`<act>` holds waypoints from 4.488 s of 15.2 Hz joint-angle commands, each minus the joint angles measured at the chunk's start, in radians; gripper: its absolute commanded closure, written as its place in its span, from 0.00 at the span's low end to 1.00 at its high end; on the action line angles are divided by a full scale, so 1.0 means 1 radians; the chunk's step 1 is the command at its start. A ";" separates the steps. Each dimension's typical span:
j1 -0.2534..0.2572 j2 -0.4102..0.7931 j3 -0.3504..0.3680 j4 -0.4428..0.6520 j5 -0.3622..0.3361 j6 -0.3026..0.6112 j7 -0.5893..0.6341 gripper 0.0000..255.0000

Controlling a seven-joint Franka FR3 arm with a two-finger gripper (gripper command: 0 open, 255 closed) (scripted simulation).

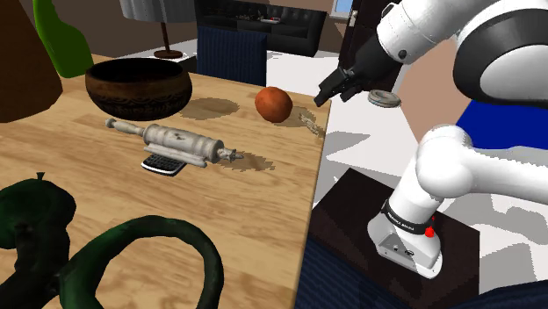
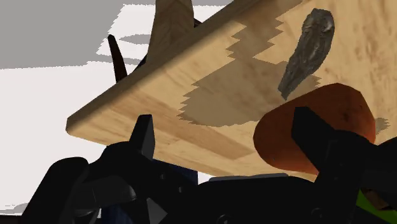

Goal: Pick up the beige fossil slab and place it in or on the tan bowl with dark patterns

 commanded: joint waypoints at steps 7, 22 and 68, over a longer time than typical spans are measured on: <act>0.044 -0.122 0.313 -0.068 0.154 0.158 0.304 0.00; 0.046 -0.059 0.330 -0.117 0.147 0.261 0.321 1.00; -0.232 0.266 0.186 0.414 0.001 0.128 0.235 1.00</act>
